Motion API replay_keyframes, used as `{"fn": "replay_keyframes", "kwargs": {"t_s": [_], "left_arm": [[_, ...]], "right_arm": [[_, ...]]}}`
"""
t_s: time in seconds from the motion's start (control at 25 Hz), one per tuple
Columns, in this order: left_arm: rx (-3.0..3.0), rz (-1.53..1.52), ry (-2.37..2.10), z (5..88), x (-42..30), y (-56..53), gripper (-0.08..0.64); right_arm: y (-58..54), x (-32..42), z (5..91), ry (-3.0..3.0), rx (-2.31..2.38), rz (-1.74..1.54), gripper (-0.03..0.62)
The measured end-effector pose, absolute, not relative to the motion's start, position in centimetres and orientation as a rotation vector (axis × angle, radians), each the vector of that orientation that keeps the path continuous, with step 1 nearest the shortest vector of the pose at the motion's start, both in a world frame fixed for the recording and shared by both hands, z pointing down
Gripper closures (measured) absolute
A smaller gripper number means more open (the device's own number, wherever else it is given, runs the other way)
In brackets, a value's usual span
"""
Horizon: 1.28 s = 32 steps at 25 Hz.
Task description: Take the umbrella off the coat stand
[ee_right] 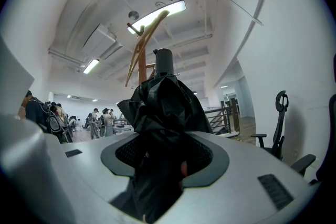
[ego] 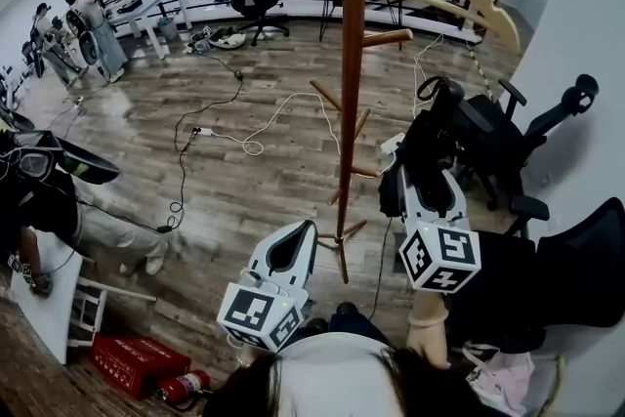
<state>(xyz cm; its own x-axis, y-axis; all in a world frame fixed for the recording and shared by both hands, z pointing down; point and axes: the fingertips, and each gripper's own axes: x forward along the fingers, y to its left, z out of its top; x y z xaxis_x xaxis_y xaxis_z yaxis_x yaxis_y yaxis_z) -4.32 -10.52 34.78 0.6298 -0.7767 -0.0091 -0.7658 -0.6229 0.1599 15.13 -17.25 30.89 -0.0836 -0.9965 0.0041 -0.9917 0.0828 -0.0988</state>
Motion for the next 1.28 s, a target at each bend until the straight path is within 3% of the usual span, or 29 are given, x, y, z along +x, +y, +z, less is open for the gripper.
{"fn": "replay_keyframes", "kwargs": {"t_s": [1.28], "left_arm": [[2.758,-0.102,-1.152,35.2,-4.8,-5.6,0.551]], "right_arm": [[-10.0,12.8,32.4,2.248,-2.133,-0.105,0.364]]}}
